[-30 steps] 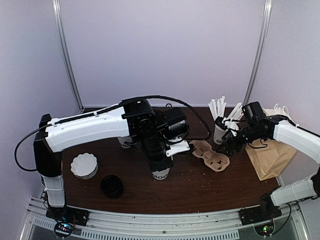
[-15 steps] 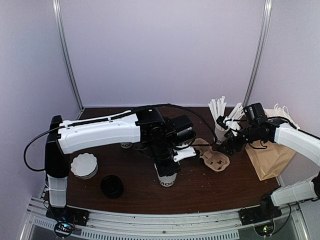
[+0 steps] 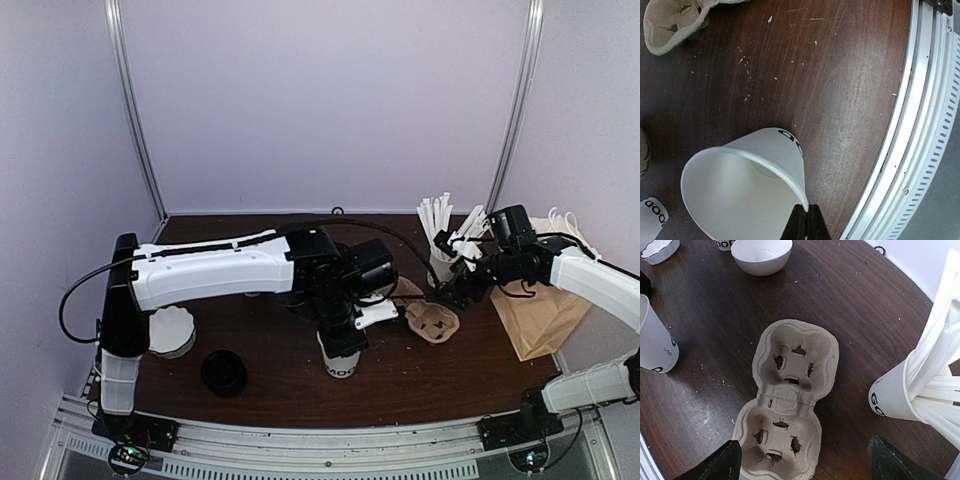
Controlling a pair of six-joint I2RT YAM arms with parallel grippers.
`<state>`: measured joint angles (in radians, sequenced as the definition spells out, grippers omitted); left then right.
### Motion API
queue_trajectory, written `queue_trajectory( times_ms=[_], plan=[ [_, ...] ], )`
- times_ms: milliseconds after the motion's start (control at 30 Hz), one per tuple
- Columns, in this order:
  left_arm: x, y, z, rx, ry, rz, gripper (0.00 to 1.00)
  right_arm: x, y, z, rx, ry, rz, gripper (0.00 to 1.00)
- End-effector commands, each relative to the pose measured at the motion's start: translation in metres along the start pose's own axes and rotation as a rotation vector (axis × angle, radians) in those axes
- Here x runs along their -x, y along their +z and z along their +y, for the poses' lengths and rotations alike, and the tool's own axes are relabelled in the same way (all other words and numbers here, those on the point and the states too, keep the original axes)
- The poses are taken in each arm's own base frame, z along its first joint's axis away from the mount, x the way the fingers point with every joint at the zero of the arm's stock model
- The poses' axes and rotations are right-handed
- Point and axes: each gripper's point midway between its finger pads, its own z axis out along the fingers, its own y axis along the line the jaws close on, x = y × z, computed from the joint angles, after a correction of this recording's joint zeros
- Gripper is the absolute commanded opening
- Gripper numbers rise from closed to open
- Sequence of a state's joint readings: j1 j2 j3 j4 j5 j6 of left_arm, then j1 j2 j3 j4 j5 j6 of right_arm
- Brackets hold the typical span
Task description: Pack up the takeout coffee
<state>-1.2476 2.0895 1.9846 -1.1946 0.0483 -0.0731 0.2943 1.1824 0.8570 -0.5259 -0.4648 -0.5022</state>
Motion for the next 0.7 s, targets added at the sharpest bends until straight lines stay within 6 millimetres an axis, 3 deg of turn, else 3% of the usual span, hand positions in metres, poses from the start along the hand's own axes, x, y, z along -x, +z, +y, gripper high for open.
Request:
queue_trajectory(
  times_ms=[0, 67, 367, 533, 667],
  plan=[
    [-0.001, 0.018, -0.003, -0.004, 0.003, 0.021, 0.00, -0.003, -0.002, -0.003, -0.023, -0.007, 0.000, 0.92],
    [-0.002, 0.018, -0.002, -0.002, -0.001, 0.021, 0.03, -0.004, -0.001, -0.003, -0.020, -0.008, 0.002, 0.92],
    [0.004, 0.003, -0.008, -0.028, 0.002, -0.015, 0.37, -0.004, -0.001, -0.001, -0.013, -0.008, 0.001, 0.92],
    [0.015, -0.060, -0.007, 0.008, 0.015, -0.158, 0.41, -0.004, -0.002, 0.000, -0.008, -0.008, 0.003, 0.92],
    [0.004, -0.114, 0.008, 0.115, -0.021, -0.248, 0.46, -0.004, -0.002, 0.002, 0.001, -0.011, -0.001, 0.92]
  ],
)
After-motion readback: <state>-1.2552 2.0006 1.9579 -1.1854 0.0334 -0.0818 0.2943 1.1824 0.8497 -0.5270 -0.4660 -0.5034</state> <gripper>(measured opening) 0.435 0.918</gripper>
